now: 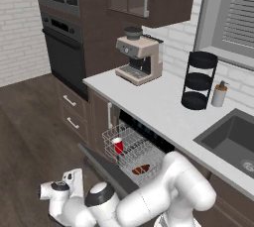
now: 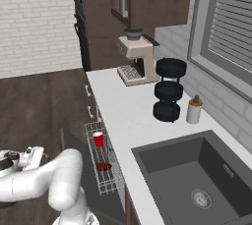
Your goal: Pick up the cup and bowl from the counter, place them in the dishwasher, and close the dishwasher door.
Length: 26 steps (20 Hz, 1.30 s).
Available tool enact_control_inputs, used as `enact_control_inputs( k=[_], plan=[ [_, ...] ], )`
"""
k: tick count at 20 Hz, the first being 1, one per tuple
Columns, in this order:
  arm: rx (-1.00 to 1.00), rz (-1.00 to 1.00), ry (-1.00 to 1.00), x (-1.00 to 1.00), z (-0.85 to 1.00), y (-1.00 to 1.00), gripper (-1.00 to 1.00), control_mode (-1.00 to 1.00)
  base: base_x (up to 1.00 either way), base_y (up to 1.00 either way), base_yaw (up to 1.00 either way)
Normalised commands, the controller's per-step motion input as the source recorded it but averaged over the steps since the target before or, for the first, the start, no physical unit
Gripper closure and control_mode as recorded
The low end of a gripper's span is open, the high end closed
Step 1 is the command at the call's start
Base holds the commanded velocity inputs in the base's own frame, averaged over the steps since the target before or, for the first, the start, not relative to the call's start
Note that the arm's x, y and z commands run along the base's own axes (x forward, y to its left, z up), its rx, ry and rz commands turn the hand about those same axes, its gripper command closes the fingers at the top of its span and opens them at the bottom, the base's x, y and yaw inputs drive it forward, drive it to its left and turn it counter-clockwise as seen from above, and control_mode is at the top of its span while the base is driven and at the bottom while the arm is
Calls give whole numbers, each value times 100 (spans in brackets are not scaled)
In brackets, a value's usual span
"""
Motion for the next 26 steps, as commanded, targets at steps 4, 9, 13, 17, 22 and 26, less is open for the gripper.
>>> enact_control_inputs(
  k=[4, 9, 13, 17, 22, 26],
  plan=[
    [-23, 9, 12, 72, -98, 0, -100, -100, 0, 0, 0],
    [-28, 4, 27, 69, -97, -7, -100, -100, 0, 0, 0],
    [-47, 0, 30, 36, -100, 36, -100, -100, 0, 0, 0],
    [-55, 4, 27, 18, -100, 74, -100, -100, 0, 0, 0],
    [-53, 11, 25, 4, -100, 69, -100, -100, 0, 0, 0],
    [-45, 11, 21, 8, -100, 1, -100, -100, 0, 0, 0]
  ],
)
